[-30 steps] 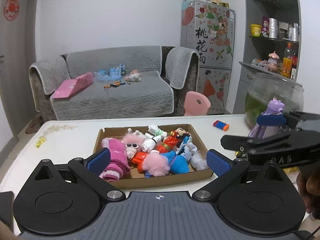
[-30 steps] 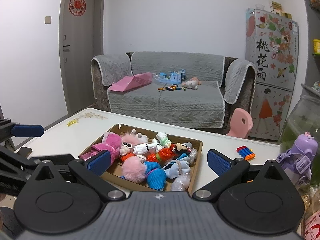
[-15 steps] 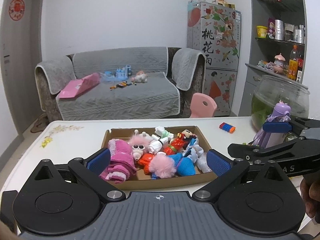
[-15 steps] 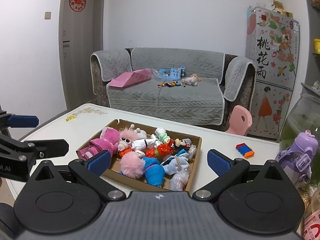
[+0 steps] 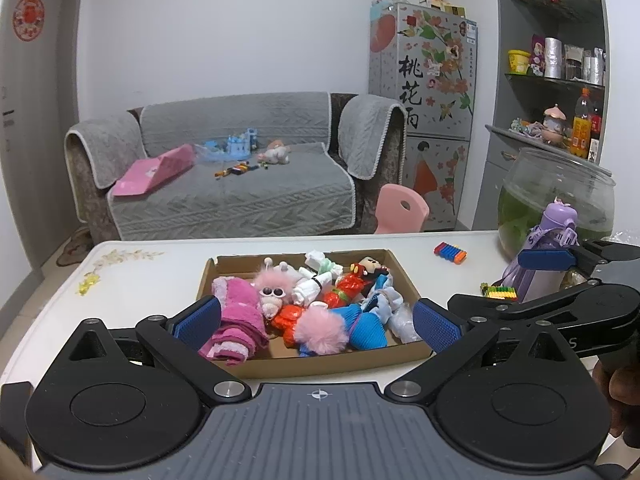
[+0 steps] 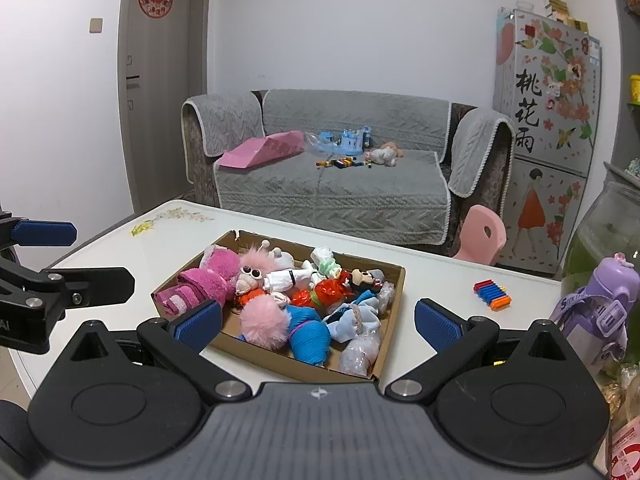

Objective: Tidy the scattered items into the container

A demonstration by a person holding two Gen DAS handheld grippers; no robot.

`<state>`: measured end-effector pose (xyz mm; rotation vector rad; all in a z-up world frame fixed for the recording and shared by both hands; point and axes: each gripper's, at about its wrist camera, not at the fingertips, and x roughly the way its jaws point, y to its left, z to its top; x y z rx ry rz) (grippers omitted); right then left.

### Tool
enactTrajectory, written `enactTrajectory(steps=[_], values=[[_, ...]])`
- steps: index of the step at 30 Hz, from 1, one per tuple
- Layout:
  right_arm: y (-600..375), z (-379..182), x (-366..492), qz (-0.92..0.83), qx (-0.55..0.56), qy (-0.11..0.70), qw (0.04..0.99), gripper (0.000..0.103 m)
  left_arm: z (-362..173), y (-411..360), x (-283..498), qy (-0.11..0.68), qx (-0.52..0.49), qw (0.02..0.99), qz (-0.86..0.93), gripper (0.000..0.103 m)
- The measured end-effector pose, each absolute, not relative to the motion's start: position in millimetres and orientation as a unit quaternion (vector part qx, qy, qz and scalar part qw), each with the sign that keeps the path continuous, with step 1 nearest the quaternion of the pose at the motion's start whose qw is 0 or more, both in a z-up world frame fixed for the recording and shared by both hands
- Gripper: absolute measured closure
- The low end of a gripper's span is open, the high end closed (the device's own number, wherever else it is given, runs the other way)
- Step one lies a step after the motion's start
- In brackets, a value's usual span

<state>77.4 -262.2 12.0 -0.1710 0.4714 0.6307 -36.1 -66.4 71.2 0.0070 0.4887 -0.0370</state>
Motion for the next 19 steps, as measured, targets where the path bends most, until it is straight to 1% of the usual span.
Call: enactTrajectory(steps=[13,19], values=[[-260.5,9.1,77.0,0.308,-0.086,0.234,0.918,0.0,70.9,-61.3,-37.0,0.237,-0.014,0.97,-0.049,0.0],[-260.0,7.5,77.5,0.31,-0.087,0.236,0.917,0.0,70.9,-67.4,-38.4,0.23,0.007,0.973,-0.03,0.0]])
